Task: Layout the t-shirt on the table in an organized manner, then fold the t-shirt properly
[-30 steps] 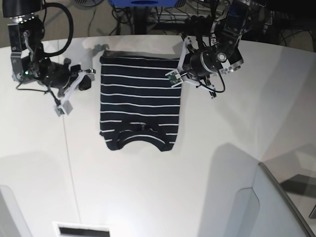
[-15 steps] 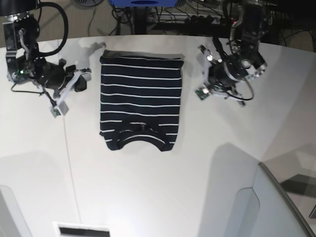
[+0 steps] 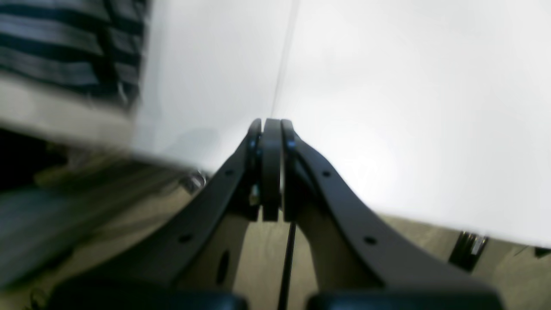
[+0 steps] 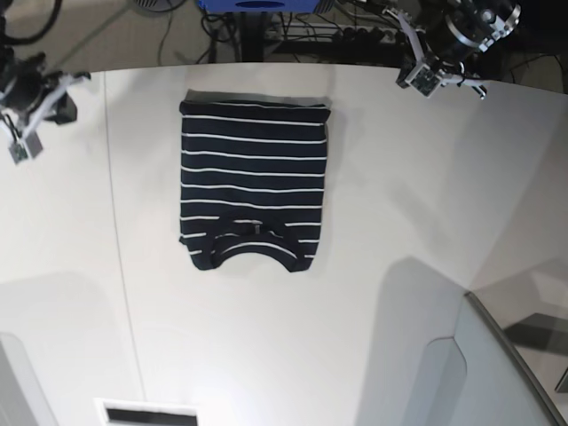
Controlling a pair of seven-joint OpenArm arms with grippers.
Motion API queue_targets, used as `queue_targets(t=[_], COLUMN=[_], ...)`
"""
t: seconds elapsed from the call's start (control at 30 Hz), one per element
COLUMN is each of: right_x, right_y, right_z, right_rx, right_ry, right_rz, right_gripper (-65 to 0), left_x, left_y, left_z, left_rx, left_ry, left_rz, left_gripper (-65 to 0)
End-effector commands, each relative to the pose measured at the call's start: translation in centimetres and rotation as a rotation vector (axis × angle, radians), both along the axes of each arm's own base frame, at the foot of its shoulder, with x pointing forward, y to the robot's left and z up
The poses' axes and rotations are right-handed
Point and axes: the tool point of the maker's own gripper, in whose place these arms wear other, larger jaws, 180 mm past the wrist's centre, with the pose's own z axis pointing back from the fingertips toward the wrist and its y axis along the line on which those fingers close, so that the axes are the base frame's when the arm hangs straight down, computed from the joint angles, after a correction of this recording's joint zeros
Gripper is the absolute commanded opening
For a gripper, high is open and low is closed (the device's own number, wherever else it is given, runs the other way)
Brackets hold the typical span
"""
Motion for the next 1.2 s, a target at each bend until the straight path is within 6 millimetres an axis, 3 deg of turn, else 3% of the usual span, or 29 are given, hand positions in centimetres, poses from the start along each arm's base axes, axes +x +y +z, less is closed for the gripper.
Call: queue_targets(t=[0.0, 0.13, 0.27, 0.4, 0.57, 0.67, 0.77, 0.9, 1.07, 1.17], right_x=[-0.4, -5.3, -10.2, -15.0, -22.1, -25.2, -27.0, -27.7, -26.7, -25.1], right_y=[-0.3, -0.1, -1.1, -1.1, 2.5, 3.6, 4.2, 4.6, 6.5, 7.7], right_z=[0.7, -0.5, -3.3, -8.1, -13.9, -16.8, -19.4, -21.7, -22.9, -23.9], right_rx=[-0.005, 0.003, 0.024, -0.016, -0.091, -0.049, -0.016, 0.025, 0.063, 0.018], right_ry=[-0.015, 0.093, 0.244, 0.422, 0.610, 0.704, 0.789, 0.804, 0.731, 0.629], right_rz=[0.024, 0.083, 0.042, 0.091, 0.404, 0.461, 0.441, 0.386, 0.373, 0.356], right_gripper=[-65.0, -65.0, -65.0, -65.0, -65.0, -64.8, -64.7, -64.4, -64.4, -64.2], left_x=[0.0, -1.9, -4.5, -7.2, -11.2, -14.1, -17.0, -20.1, -23.3, -22.2], left_y=[0.3, 0.3, -0.2, -1.2, -3.9, -5.6, -6.7, -6.4, -7.1, -7.9], left_z=[1.0, 1.7, 0.9, -1.7, -5.3, -7.8, -10.8, -15.7, -20.1, -20.7], left_rx=[-0.031, -0.143, -0.160, -0.191, -0.301, -0.343, -0.356, -0.286, -0.285, -0.319], left_ry=[-0.031, -0.013, 0.055, 0.149, 0.231, 0.314, 0.418, 0.506, 0.642, 0.645], left_rz=[0.024, 0.108, 0.118, 0.146, 0.146, 0.132, 0.157, 0.233, 0.290, 0.316], left_gripper=[-65.0, -65.0, -65.0, -65.0, -65.0, -65.0, -65.0, -65.0, -65.0, -65.0])
